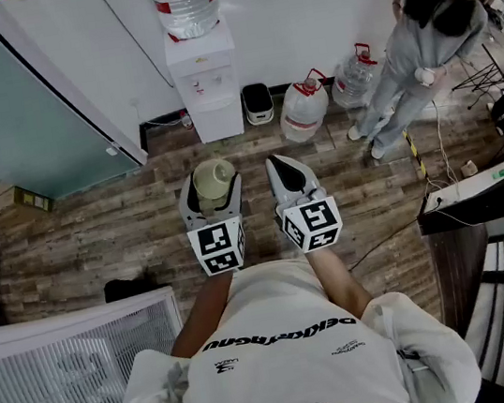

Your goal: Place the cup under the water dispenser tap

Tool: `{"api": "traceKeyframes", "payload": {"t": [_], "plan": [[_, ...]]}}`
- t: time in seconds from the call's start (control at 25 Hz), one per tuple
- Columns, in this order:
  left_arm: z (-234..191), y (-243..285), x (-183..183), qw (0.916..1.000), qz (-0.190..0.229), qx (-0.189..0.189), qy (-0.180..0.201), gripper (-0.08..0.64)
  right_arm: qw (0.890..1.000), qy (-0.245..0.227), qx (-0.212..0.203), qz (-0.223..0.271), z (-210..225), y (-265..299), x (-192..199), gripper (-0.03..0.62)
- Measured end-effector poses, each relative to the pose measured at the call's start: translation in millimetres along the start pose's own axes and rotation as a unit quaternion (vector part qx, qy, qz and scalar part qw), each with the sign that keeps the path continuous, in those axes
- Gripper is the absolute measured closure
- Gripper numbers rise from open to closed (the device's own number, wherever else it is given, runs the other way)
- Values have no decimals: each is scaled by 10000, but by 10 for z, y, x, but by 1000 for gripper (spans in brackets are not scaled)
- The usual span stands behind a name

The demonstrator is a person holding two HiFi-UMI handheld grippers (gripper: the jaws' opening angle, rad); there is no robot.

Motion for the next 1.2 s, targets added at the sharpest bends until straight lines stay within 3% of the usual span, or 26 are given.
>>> {"api": "traceKeyframes", "payload": {"t": [0.44,0.72,0.96,1.2], "plan": [[278,211,8,9998,60,-189,-14,186,9997,2,-230,52,383,6,30,594],[288,473,230,9994,-250,-200,-107,186,9993,155,-335,-111,559,266,181,594],[-54,1078,295,9988,-444,-81,-170,186,9991,129,-260,-297,699,901,236,594],[-535,1774,-5,9990,-414,101,-142,186,9992,152,-25,-369,896,1674,36,594]]}}
Point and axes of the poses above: the fingertips, and each gripper's own axes: y forward along the fingers, z to its right, x out of its underside, the point moved 5 cm from there along -y, backward along the fingers, and after that the axes turned 6 degrees about -z, right-handed, at the moved point
